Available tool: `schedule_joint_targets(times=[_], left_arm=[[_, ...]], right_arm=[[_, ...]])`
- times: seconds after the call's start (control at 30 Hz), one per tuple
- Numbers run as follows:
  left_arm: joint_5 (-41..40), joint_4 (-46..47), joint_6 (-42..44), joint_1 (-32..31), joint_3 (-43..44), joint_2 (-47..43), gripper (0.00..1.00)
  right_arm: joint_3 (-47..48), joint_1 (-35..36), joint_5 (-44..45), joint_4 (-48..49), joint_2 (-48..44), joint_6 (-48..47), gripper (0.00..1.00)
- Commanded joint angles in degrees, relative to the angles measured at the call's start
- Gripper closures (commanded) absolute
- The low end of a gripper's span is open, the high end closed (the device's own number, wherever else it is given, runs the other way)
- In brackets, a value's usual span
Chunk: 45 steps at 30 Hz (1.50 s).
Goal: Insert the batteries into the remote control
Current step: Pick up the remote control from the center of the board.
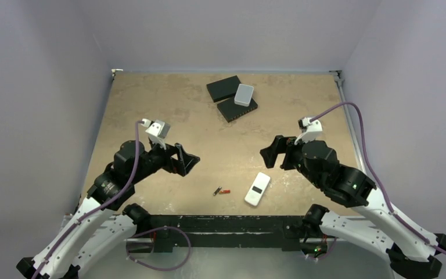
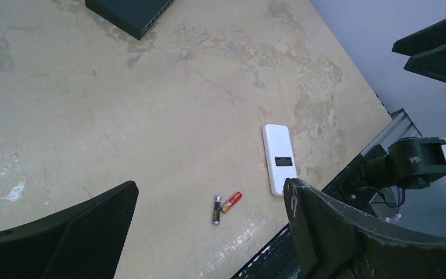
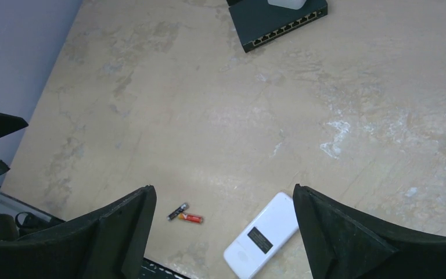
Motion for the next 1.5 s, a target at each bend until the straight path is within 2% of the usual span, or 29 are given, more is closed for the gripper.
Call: schedule_joint_targets(times=[0.0, 0.13, 0.57, 0.8, 0.97, 1.13, 1.47], left_arm=[[-0.52, 0.92, 0.24, 0.09, -0.01, -0.65, 0.02], [-0.47, 0.91, 0.21, 0.09, 0.0, -0.93, 0.02], [-0.16, 0.95, 0.27, 0.09, 0.01, -1.34, 0.02], [0.01, 1.0, 0.21, 0.09, 0.02, -1.37, 0.02], [0.13, 1.04, 0.29, 0.09, -0.01, -1.5, 0.02], [0.51, 1.14, 0.32, 0.09, 0.0, -1.29, 0.02], [0.88, 1.17, 0.31, 0.09, -0.09, -1.46, 0.02]], right_arm=[[2.43, 0.06, 2.69, -1.69, 0.52, 1.92, 0.01], [2.3, 0.02, 2.04, -0.83, -1.37, 1.15, 0.01], [4.99, 0.06, 3.65, -8.78, 2.97, 1.47, 0.01], [4.22, 0.06, -0.83, -11.29, 7.85, 2.69, 0.01], [1.34, 0.06, -3.99, -9.69, 9.97, 5.02, 0.01], [-1.2, 0.06, -4.01, -8.64, 13.73, 9.19, 0.01], [-6.47, 0.06, 0.73, -8.32, 19.1, 25.76, 0.01]])
